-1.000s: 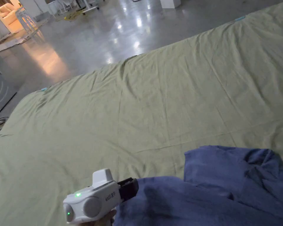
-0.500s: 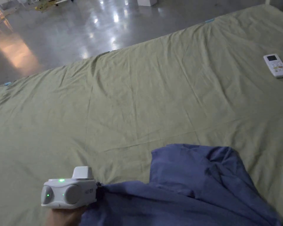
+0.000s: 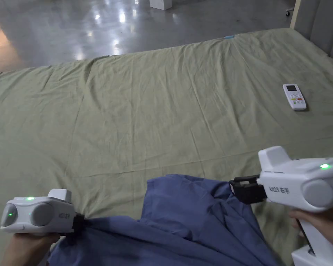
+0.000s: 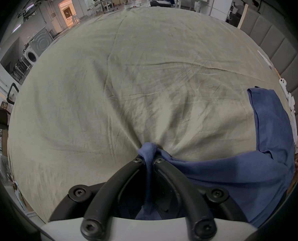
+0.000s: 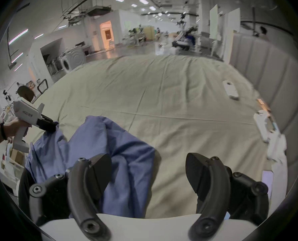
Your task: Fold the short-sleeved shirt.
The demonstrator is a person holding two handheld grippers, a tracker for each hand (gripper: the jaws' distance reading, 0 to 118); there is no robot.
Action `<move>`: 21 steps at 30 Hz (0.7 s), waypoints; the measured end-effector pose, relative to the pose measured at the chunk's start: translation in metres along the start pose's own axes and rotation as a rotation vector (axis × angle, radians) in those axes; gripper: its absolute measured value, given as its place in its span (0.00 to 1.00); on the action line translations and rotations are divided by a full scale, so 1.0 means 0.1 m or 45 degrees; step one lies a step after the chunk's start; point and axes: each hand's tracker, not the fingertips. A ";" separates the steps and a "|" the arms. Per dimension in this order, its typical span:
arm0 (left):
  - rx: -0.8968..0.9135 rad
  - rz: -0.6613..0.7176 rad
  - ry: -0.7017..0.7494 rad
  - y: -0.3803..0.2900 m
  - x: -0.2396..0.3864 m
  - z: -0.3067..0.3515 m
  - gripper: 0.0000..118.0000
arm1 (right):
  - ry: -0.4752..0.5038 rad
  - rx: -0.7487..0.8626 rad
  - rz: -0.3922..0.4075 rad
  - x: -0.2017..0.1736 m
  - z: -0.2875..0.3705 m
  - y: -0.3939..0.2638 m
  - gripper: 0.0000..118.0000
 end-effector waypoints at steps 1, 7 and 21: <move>-0.005 -0.033 0.009 0.01 0.02 0.00 0.06 | -0.030 -0.044 0.009 0.03 -0.15 0.02 0.77; -0.031 -0.065 0.021 0.04 0.05 -0.01 0.06 | -0.059 -0.190 0.061 -0.01 -0.65 -0.03 0.72; 0.311 -0.002 -0.123 -0.23 -0.26 0.71 0.05 | -0.020 0.060 0.008 -0.20 0.14 0.05 0.03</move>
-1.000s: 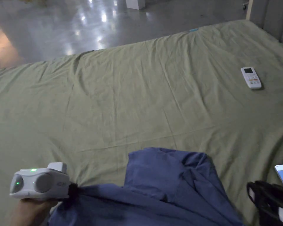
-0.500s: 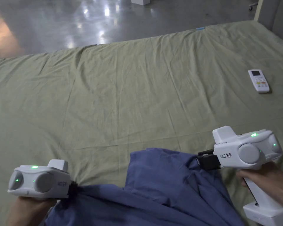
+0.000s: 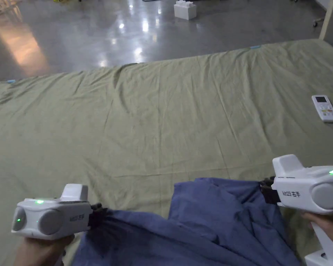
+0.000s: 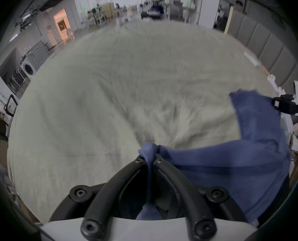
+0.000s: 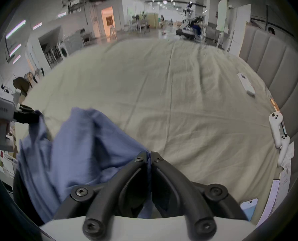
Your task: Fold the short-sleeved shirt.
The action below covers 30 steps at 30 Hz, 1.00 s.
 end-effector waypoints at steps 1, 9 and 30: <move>0.041 0.007 -0.015 0.00 -0.04 0.25 0.05 | 0.004 0.029 0.007 -0.01 0.15 0.05 0.03; 0.596 0.073 0.056 0.08 -0.39 2.34 0.05 | -0.145 0.407 0.028 -0.15 1.66 0.46 0.03; 1.157 0.351 0.204 0.37 -1.00 4.20 0.04 | -0.362 0.962 -0.078 0.12 3.75 1.48 0.03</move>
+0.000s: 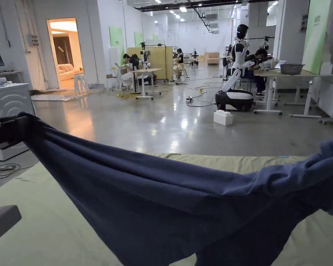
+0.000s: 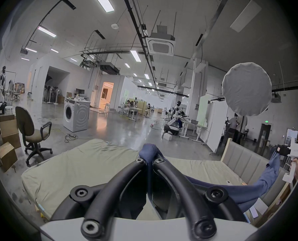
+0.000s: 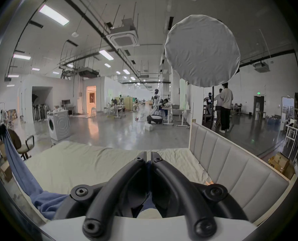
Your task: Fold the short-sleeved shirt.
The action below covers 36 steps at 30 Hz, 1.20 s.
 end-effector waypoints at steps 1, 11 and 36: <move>0.010 -0.010 0.005 0.04 0.00 -0.01 0.04 | -0.010 0.002 -0.031 0.04 0.00 0.04 0.03; 0.091 0.033 0.032 0.17 0.09 -0.07 0.03 | -0.218 0.165 0.062 0.13 0.14 0.09 0.03; -0.148 -0.038 0.014 -0.24 0.30 -2.13 0.03 | -0.209 -0.010 0.161 -0.21 -1.61 -0.02 0.03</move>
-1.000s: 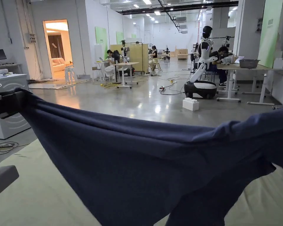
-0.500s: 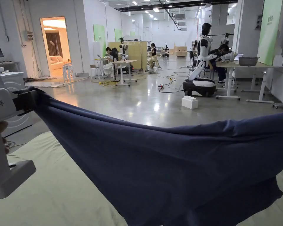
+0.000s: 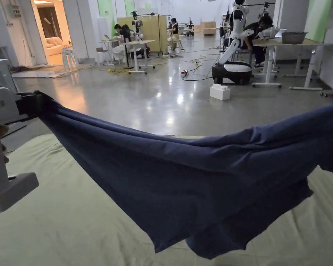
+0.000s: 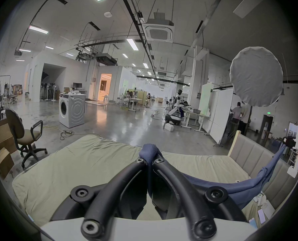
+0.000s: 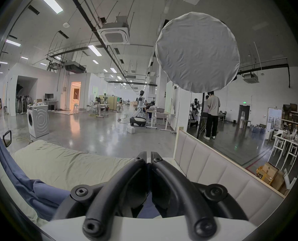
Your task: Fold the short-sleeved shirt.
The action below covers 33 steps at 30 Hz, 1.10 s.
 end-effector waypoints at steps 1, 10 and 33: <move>-0.005 0.013 0.011 -0.01 -0.01 -0.09 0.03 | 0.000 -0.011 -0.004 -0.06 -0.05 -0.01 0.03; -0.113 0.124 0.066 -0.30 -0.17 -0.77 0.03 | -0.037 -0.185 0.060 -0.24 -1.02 -0.33 0.03; -0.489 0.289 -0.063 -2.62 -0.61 1.09 0.03 | 0.075 -0.506 -0.126 0.25 1.06 -2.75 0.03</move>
